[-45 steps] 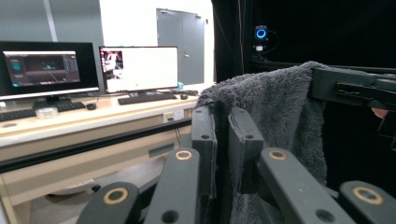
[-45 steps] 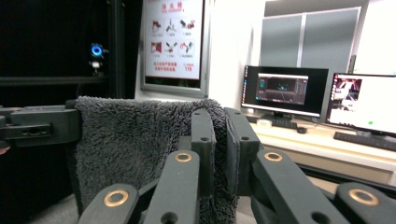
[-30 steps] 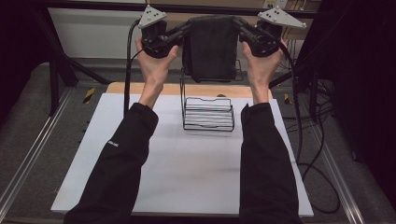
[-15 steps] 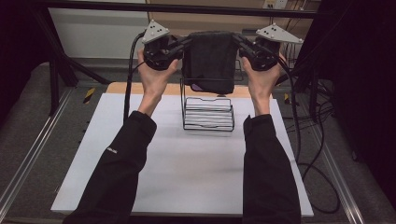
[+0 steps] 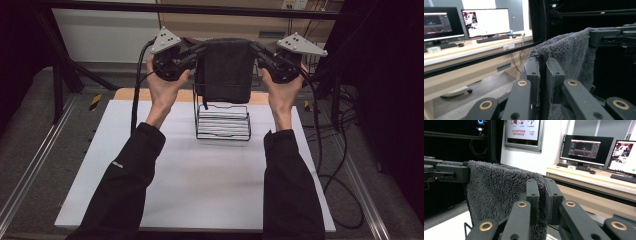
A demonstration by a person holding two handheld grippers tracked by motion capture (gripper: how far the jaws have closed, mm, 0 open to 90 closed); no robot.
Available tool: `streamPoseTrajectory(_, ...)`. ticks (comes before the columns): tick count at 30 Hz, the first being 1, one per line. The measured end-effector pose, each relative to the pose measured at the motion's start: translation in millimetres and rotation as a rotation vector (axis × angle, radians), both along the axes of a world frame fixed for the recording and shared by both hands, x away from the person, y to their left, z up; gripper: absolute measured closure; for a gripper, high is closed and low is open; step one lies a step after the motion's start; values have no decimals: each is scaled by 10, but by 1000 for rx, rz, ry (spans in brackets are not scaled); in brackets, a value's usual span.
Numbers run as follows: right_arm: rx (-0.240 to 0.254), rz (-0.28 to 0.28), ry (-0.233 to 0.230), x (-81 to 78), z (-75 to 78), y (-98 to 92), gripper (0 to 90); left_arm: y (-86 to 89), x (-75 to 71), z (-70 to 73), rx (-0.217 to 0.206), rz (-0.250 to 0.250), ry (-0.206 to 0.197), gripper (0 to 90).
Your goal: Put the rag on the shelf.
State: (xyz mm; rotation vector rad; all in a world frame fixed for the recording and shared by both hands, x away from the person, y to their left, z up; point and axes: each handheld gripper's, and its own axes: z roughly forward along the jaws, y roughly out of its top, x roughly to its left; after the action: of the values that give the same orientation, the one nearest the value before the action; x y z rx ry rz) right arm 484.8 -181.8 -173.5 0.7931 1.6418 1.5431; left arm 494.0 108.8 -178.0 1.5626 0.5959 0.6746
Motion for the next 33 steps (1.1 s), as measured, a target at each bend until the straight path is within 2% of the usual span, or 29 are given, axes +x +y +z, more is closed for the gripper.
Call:
streamPoseTrajectory(15,-16,35,-31,-254,-143,-53,835,24,-177,-140,12,-25,-33,818)
streamPoseTrajectory(20,-5,38,-52,-332,-212,-47,835,43,-230,-184,6,-34,-38,818)
streamPoseTrajectory(26,3,37,-73,-460,-385,-44,835,31,-320,-293,35,-27,-56,818)
streamPoseTrajectory(33,20,57,-59,-602,-676,-77,835,36,-472,-514,48,-38,-63,817)
